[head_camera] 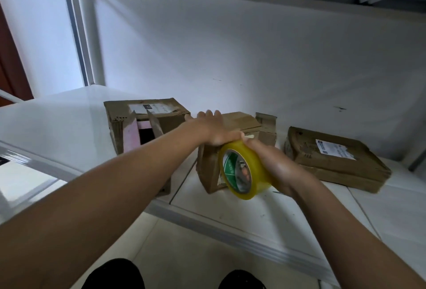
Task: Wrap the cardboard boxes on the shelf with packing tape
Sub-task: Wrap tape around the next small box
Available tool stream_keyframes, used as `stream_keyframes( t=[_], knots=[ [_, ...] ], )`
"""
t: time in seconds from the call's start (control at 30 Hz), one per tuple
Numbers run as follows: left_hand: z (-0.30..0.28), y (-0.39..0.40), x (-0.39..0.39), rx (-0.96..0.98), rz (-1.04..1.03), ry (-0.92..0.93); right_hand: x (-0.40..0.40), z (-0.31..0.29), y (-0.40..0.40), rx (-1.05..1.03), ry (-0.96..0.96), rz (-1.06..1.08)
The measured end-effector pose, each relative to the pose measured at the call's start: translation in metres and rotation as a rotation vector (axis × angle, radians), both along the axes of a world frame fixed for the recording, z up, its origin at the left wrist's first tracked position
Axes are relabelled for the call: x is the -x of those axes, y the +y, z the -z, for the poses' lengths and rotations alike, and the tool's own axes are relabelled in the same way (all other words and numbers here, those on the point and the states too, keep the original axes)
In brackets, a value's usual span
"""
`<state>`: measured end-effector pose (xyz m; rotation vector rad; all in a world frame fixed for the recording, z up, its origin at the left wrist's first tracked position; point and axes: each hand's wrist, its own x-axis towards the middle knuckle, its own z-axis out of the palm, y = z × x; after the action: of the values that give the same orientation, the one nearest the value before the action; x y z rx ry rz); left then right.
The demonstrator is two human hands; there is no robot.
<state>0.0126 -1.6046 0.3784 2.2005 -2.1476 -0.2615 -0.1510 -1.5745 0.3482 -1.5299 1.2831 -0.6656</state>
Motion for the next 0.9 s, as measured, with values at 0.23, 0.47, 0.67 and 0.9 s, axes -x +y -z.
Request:
stream_keyframes(
  t=[0.23,0.47,0.67,0.9],
  knots=[
    [-0.007,0.007,0.001,0.006,0.014,-0.179,-0.006,0.008,-0.003,-0.035,-0.034,0.016],
    [-0.01,0.007,0.001,-0.017,0.016,-0.226,-0.009,-0.009,-0.012,-0.106,-0.057,-0.042],
    [-0.009,0.004,-0.001,-0.033,0.017,-0.197,-0.007,-0.01,-0.014,-0.13,-0.03,-0.048],
    [-0.007,-0.001,-0.003,-0.046,0.011,-0.174,-0.006,0.022,-0.004,-0.175,0.093,-0.067]
  ],
)
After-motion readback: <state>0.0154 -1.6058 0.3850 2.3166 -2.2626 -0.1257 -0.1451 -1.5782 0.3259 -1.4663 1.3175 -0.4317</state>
